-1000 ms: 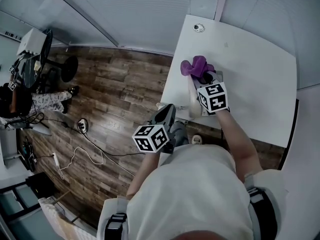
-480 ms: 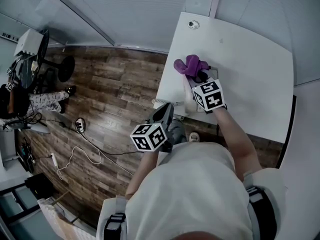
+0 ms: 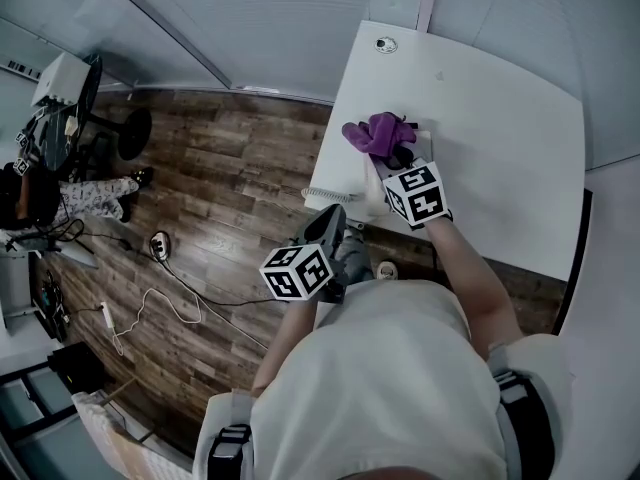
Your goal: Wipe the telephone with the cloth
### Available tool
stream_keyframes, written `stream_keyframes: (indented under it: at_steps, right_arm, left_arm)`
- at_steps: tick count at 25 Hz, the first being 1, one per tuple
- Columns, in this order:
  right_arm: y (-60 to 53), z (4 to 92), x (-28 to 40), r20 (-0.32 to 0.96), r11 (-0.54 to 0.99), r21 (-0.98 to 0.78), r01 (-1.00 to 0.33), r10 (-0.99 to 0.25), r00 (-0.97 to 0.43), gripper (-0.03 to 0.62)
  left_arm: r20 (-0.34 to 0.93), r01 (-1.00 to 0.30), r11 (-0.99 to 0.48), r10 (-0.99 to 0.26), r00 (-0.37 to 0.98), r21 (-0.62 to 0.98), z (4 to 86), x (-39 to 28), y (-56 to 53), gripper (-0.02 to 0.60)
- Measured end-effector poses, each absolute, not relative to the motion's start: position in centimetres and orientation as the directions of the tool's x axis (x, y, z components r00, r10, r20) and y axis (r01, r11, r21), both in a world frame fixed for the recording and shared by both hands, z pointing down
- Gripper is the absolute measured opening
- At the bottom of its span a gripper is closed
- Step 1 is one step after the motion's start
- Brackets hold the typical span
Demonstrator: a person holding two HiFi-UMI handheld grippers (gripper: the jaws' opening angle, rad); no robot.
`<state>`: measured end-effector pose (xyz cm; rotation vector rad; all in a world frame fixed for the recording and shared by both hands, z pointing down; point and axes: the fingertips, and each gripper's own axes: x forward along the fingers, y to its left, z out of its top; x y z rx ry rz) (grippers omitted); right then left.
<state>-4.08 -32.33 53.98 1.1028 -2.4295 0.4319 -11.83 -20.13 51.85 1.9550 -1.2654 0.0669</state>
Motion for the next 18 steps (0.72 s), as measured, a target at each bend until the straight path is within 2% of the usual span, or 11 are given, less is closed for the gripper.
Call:
stream_keyframes:
  at_steps: [18]
  right_arm:
    - [-27.3,54.9,-4.0,0.535,0.676,-0.084,-0.732,-0.589,-0.605,0.117]
  left_arm:
    - [0.427,-0.789,-0.199,-0.751,0.504,0.581,51.5,-11.0,-17.1,0.023]
